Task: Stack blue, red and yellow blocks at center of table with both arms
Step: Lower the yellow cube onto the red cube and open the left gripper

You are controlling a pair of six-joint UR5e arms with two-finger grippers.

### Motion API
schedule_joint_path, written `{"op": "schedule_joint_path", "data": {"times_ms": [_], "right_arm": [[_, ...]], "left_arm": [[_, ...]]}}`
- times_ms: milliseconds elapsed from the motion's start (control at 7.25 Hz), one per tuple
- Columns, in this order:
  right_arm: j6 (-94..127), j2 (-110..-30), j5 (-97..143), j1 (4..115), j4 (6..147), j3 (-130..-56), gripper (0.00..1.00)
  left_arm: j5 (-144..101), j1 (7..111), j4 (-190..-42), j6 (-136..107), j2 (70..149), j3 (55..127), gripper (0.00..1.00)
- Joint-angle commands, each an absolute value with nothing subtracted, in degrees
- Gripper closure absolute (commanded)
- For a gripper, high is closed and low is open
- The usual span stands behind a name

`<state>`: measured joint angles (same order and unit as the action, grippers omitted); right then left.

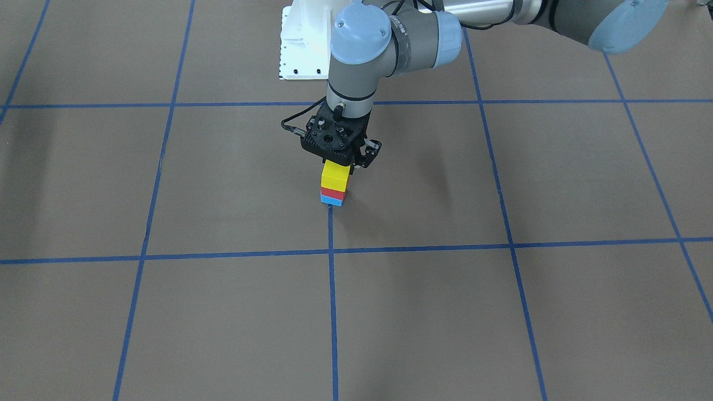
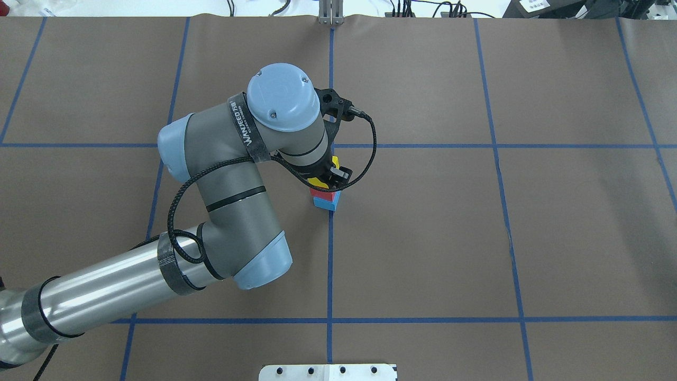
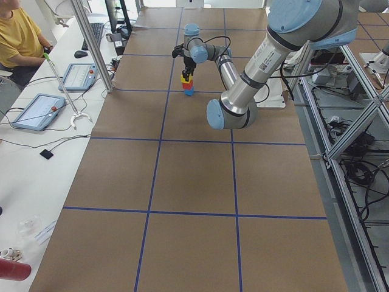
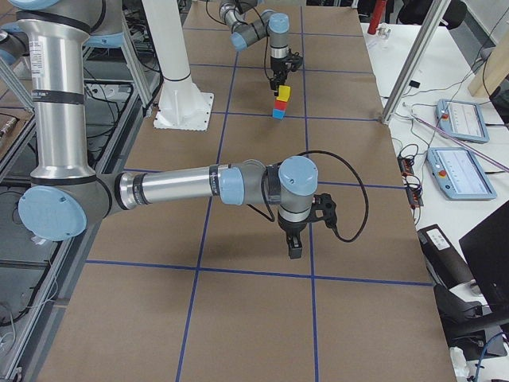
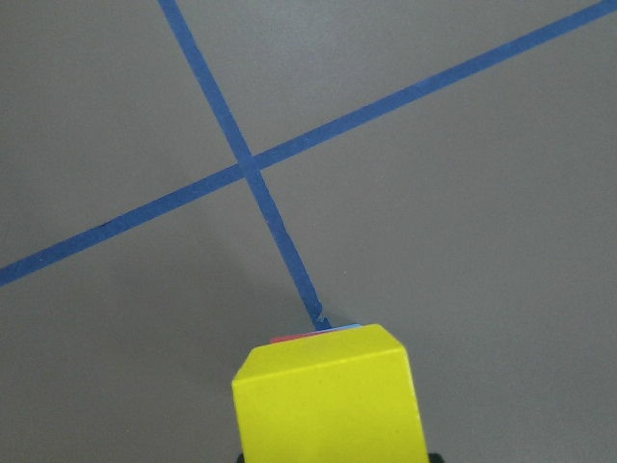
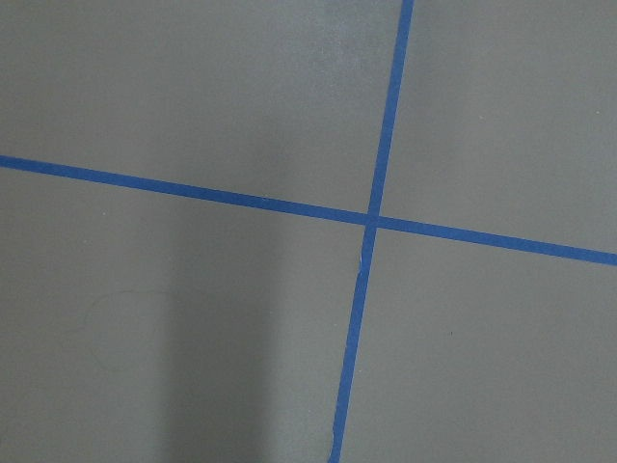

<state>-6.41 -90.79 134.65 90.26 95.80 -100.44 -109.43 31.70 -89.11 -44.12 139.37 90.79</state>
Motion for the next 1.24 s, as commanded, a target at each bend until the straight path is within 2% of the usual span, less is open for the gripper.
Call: {"op": "schedule_joint_path", "data": {"times_ms": [0,276,414,552,966,1103], "right_arm": [[-6.42,-90.79,134.65,90.26,95.80,-100.37,0.00],[-6.42,-90.79,134.65,90.26,95.80,-100.37,0.00],[-6.42,-90.79,134.65,90.26,95.80,-100.37,0.00],[-6.42,-90.79,134.65,90.26,95.80,-100.37,0.00],[-6.42,-90.79,134.56,90.26,95.80,-100.28,0.00],[-6.50,-90.88,134.47,90.26,95.80,-99.94,0.00]], "left_arm": [[-109.34,31.12,-89.21,-44.12,139.22,90.79,0.49],[-109.34,31.11,-89.47,-44.12,139.22,90.79,0.34],[-109.42,31.11,-89.73,-44.12,139.13,90.88,0.20],[-109.51,31.11,-89.82,-44.12,139.13,91.05,0.02],[-111.52,33.29,-87.64,-45.00,136.60,95.95,0.01],[-118.58,39.05,-86.50,-44.65,133.10,98.41,0.01]]}}
